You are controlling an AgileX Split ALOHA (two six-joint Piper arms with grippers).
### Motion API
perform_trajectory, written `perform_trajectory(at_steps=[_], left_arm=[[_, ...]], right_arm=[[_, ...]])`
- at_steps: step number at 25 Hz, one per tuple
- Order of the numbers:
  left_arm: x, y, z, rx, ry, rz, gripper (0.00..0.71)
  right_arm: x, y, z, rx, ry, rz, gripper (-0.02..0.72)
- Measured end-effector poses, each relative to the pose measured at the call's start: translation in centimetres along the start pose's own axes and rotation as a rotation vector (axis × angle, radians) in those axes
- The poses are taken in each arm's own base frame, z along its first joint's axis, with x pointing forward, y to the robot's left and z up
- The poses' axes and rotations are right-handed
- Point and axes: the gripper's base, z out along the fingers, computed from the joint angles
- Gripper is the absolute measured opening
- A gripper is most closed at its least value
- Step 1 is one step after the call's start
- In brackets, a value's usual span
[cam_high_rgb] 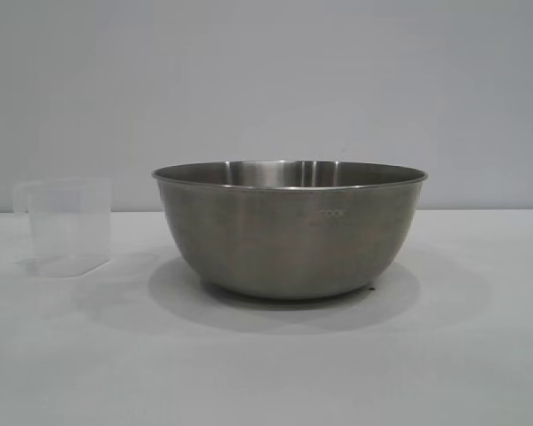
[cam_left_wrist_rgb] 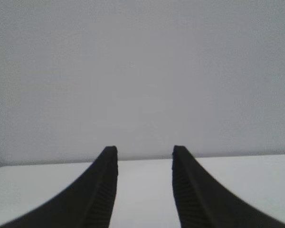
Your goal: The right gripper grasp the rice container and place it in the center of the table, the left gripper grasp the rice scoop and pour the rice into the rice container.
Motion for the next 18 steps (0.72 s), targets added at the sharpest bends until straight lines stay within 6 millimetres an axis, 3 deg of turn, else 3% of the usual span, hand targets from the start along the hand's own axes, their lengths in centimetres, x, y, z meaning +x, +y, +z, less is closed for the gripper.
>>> perform_trajectory(at_steps=[8,18], left_arm=[[-4.2,0.1,-6.6,-0.026,0.058,0.061,0.281],[-4.3,0.4,-15.9,-0.113,0.238,0.048,0.281]], right_arm=[[0.0,0.0,0.0,0.000,0.000,0.000,0.316],[0.0,0.0,0.0,0.000,0.000,0.000,0.316]])
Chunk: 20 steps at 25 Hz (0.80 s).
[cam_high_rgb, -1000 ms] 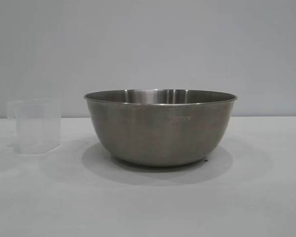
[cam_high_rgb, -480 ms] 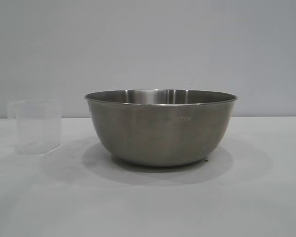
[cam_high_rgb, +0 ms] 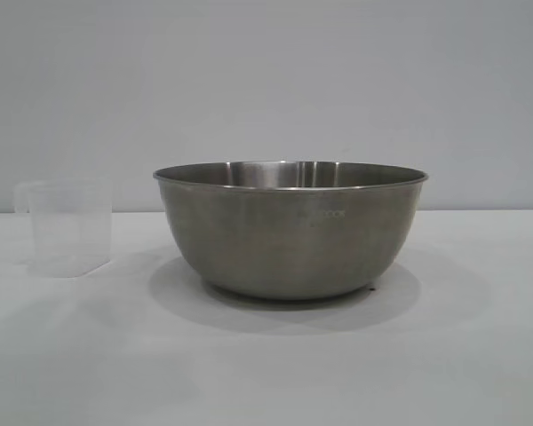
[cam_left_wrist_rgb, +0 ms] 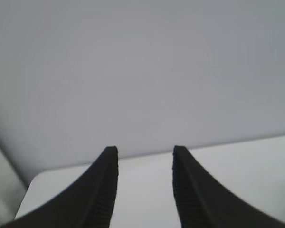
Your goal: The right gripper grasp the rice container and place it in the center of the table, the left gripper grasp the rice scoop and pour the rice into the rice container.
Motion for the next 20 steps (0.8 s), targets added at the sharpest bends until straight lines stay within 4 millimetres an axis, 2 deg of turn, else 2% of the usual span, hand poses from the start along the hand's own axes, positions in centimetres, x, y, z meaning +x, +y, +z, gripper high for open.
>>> perform_trajectory(at_steps=[4,13,20], left_arm=[[1.7,-0.3,-2.8,0.036,0.074,-0.006,0.281],[4.0,-0.7,-6.8,0.078,0.116,-0.041,0.281],[4.5,-0.7,-8.1,0.089,0.205,-0.039,0.281]], right_arm=[[0.0,0.0,0.0,0.000,0.000,0.000,0.316],[0.0,0.0,0.0,0.000,0.000,0.000,0.316],[0.0,0.0,0.0,0.000,0.000,0.000,0.316]])
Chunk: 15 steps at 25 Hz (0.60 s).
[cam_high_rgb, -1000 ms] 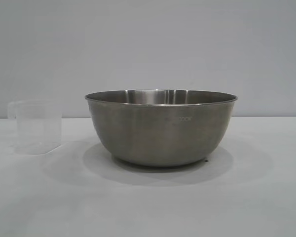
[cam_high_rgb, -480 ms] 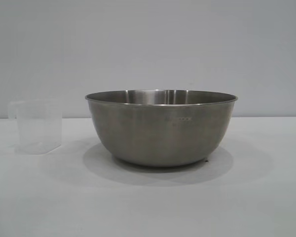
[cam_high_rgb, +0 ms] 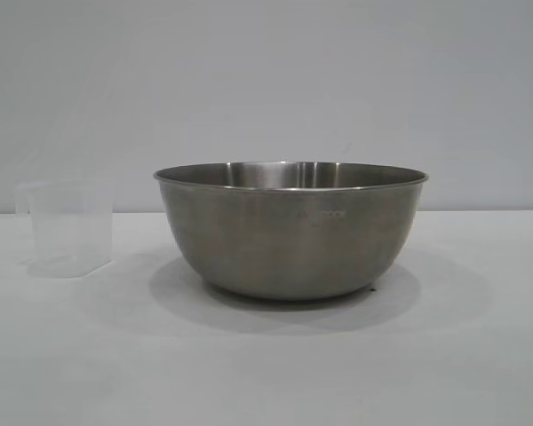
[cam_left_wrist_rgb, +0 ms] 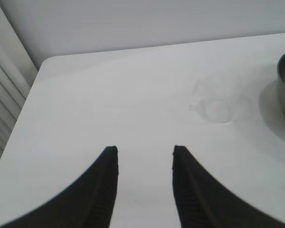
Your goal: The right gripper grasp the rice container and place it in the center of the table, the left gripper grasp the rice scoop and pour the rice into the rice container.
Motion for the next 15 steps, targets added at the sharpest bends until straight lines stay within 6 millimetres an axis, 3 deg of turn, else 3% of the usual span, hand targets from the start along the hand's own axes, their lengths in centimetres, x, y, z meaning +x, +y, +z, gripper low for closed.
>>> perform_trajectory(at_steps=[15], left_arm=[[0.97,-0.09,0.38,0.008,0.081,-0.003,0.281]], right_arm=[[0.00,0.00,0.00,0.000,0.000,0.000,0.316]])
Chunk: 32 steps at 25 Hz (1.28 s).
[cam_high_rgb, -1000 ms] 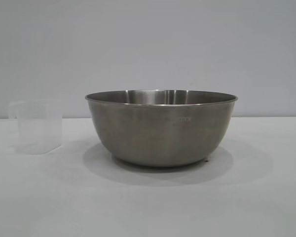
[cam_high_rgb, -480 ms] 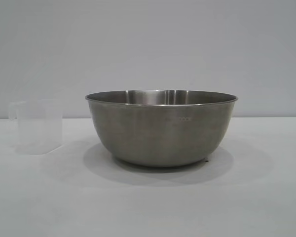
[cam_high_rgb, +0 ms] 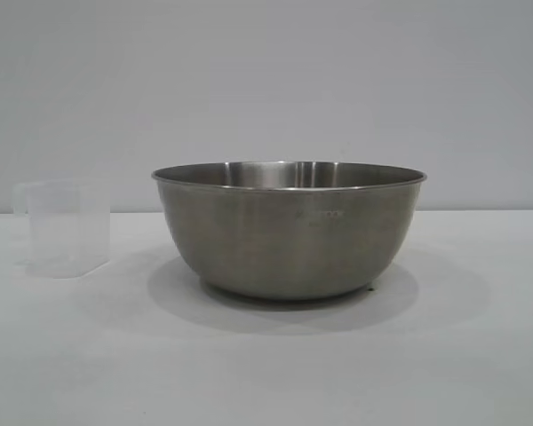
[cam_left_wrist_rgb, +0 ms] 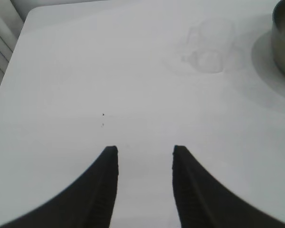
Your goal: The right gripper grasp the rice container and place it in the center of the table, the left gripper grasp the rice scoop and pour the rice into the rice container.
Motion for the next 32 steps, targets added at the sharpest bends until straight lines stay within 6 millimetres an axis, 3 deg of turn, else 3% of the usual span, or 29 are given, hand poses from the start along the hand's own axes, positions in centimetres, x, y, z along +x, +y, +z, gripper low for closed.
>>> perform_trajectory(at_steps=[32], left_arm=[[-0.01,-0.05,0.01,-0.050,0.003,-0.029,0.281]], right_arm=[[-0.10,0.06,0.15,0.086,0.011,0.053,0.316]])
